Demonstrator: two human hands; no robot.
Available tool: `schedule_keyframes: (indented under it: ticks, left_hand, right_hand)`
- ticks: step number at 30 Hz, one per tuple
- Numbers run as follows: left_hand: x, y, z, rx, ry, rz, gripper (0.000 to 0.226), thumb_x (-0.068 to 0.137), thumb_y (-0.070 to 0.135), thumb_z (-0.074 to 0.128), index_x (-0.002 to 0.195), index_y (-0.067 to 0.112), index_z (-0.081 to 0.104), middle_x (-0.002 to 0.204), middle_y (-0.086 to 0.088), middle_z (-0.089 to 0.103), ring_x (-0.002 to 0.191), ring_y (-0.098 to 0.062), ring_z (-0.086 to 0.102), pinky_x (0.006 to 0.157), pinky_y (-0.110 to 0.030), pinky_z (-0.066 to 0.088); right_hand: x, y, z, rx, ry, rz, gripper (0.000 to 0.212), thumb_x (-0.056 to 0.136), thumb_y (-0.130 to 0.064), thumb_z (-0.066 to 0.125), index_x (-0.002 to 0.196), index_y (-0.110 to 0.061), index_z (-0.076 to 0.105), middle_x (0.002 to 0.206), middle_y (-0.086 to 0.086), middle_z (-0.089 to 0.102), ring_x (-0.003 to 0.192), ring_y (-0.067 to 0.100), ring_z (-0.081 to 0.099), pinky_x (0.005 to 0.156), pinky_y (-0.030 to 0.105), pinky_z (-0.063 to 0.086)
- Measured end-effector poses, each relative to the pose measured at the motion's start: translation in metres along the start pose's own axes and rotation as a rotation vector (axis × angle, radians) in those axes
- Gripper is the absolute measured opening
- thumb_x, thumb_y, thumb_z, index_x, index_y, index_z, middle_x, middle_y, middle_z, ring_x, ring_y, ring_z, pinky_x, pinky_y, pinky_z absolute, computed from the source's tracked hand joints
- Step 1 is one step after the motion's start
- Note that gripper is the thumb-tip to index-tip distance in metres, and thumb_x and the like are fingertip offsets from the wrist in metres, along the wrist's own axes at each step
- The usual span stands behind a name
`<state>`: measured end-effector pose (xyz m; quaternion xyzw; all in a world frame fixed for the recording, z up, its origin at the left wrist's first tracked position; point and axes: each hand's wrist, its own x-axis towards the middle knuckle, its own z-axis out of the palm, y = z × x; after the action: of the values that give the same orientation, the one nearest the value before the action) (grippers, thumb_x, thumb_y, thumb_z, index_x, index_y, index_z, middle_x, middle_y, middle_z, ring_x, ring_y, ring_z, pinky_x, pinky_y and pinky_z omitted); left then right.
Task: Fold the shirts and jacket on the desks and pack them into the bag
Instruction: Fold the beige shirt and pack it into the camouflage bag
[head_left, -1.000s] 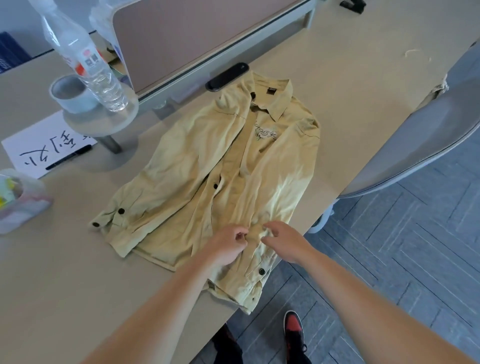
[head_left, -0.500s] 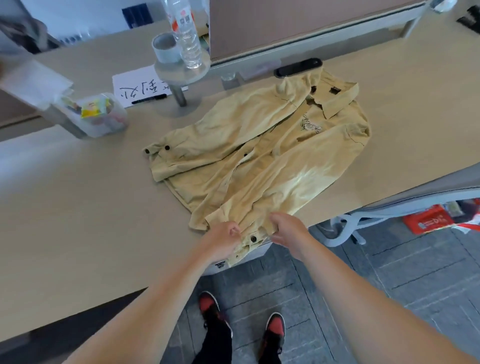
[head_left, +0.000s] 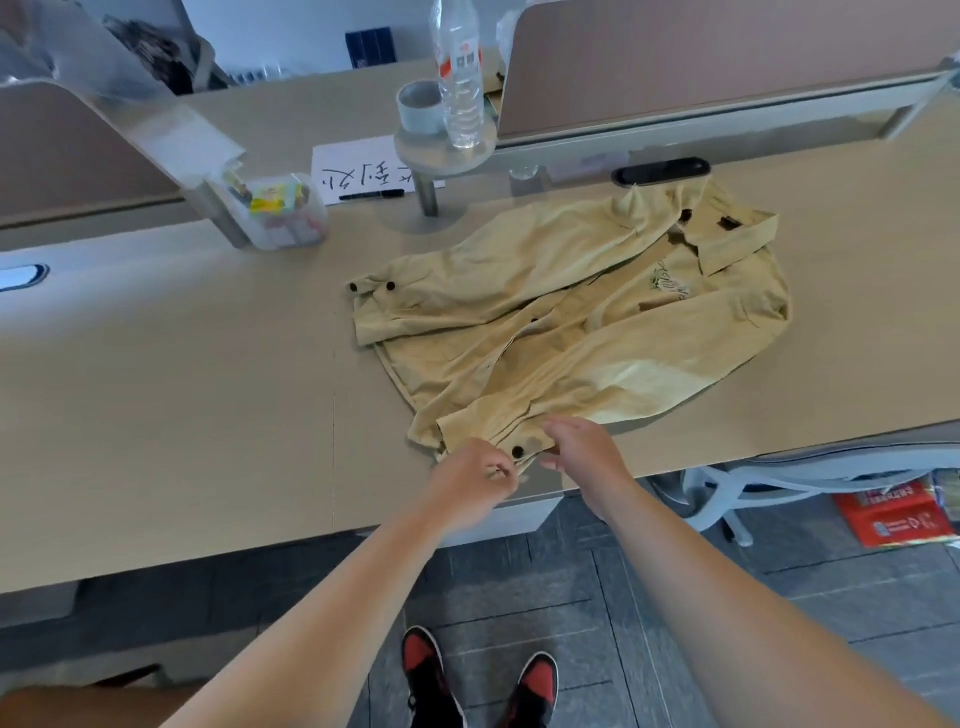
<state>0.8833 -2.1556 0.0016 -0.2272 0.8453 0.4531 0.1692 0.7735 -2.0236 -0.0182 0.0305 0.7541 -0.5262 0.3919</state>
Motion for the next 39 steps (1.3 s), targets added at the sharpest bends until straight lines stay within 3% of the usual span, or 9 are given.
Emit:
schedule_keyframes:
  ticks: [4, 11, 15, 19, 22, 26, 30, 35, 39]
  left_hand:
    - [-0.006, 0.009, 0.001, 0.054, -0.135, -0.066, 0.043, 0.094, 0.022, 0.058, 0.134, 0.038, 0.059, 0.159, 0.018, 0.017, 0.073, -0.009, 0.067, 0.06, -0.032, 0.054]
    - [-0.004, 0.017, 0.007, 0.192, -0.142, -0.148, 0.068, 0.095, 0.007, 0.044, 0.157, 0.025, 0.025, 0.164, 0.013, -0.018, 0.122, -0.022, 0.057, 0.073, -0.029, 0.05]
    - [0.0, 0.014, 0.005, 0.192, -0.1, -0.064, 0.06, 0.101, 0.016, 0.042, 0.157, 0.017, 0.022, 0.16, 0.005, 0.014, 0.092, -0.016, 0.06, 0.061, -0.024, 0.044]
    - [0.003, 0.017, -0.01, 0.052, 0.018, -0.07, 0.045, 0.105, 0.017, 0.039, 0.149, 0.014, 0.043, 0.153, -0.001, 0.037, 0.118, -0.014, 0.052, 0.095, -0.026, 0.045]
    - [0.005, 0.017, -0.031, 0.049, 0.093, -0.059, 0.043, 0.104, 0.015, 0.037, 0.144, 0.018, 0.051, 0.15, 0.003, 0.044, 0.11, -0.002, 0.054, 0.086, -0.018, 0.041]
    - [0.007, 0.012, -0.049, -0.139, 0.228, -0.146, 0.037, 0.1, 0.023, 0.039, 0.128, 0.022, 0.064, 0.116, 0.004, 0.066, 0.087, -0.019, 0.064, 0.078, -0.043, 0.051]
    - [0.006, 0.009, -0.068, -0.312, 0.38, -0.235, 0.025, 0.095, 0.032, 0.048, 0.096, 0.029, 0.073, 0.082, 0.005, 0.065, 0.09, -0.014, 0.066, 0.079, -0.042, 0.052]
    - [0.008, 0.023, -0.092, -0.453, 0.443, -0.242, 0.023, 0.096, 0.02, 0.051, 0.097, 0.015, 0.074, 0.084, -0.004, 0.064, 0.081, -0.018, 0.058, 0.059, -0.029, 0.034]
    - [0.013, 0.029, -0.112, -0.433, 0.469, -0.229, 0.02, 0.093, 0.019, 0.054, 0.087, 0.011, 0.071, 0.077, -0.006, 0.058, 0.069, -0.02, 0.052, 0.057, -0.03, 0.032]
  right_hand:
    - [-0.003, -0.017, -0.001, 0.071, -0.018, 0.001, 0.03, 0.099, -0.022, 0.055, 0.126, -0.016, 0.066, 0.121, -0.005, 0.059, 0.084, 0.017, 0.069, 0.096, 0.041, 0.055]
    - [0.002, -0.022, -0.003, 0.118, -0.024, 0.013, 0.019, 0.096, -0.019, 0.058, 0.09, -0.009, 0.072, 0.108, 0.014, 0.068, 0.088, 0.024, 0.069, 0.08, 0.039, 0.059]
    - [0.002, -0.017, -0.007, 0.166, -0.049, 0.012, 0.021, 0.097, -0.019, 0.057, 0.097, -0.005, 0.072, 0.112, 0.018, 0.07, 0.086, 0.019, 0.069, 0.069, 0.032, 0.055]
    - [0.002, -0.016, -0.016, 0.226, -0.004, 0.015, 0.021, 0.101, -0.021, 0.056, 0.12, -0.021, 0.062, 0.117, 0.006, 0.065, 0.104, 0.023, 0.066, 0.082, 0.039, 0.058]
    - [0.004, -0.022, -0.034, 0.247, 0.084, 0.006, 0.029, 0.102, -0.023, 0.054, 0.131, -0.026, 0.055, 0.12, 0.001, 0.06, 0.107, 0.024, 0.063, 0.08, 0.038, 0.058]
    - [0.006, -0.034, -0.053, 0.301, 0.146, 0.011, 0.032, 0.102, -0.024, 0.052, 0.135, -0.024, 0.054, 0.121, 0.0, 0.057, 0.108, 0.023, 0.061, 0.093, 0.046, 0.055]
    - [0.005, -0.054, -0.052, 0.353, 0.122, 0.02, 0.013, 0.105, -0.02, 0.048, 0.115, -0.02, 0.056, 0.102, -0.002, 0.057, 0.103, 0.023, 0.06, 0.101, 0.052, 0.049]
    - [0.005, -0.075, -0.042, 0.317, 0.08, 0.031, 0.015, 0.105, -0.022, 0.049, 0.093, -0.02, 0.058, 0.105, 0.002, 0.058, 0.105, 0.025, 0.06, 0.1, 0.053, 0.05]
    - [0.019, -0.085, -0.034, 0.367, 0.145, 0.056, 0.014, 0.102, -0.021, 0.054, 0.107, -0.01, 0.061, 0.116, 0.01, 0.061, 0.105, 0.024, 0.063, 0.096, 0.049, 0.055]
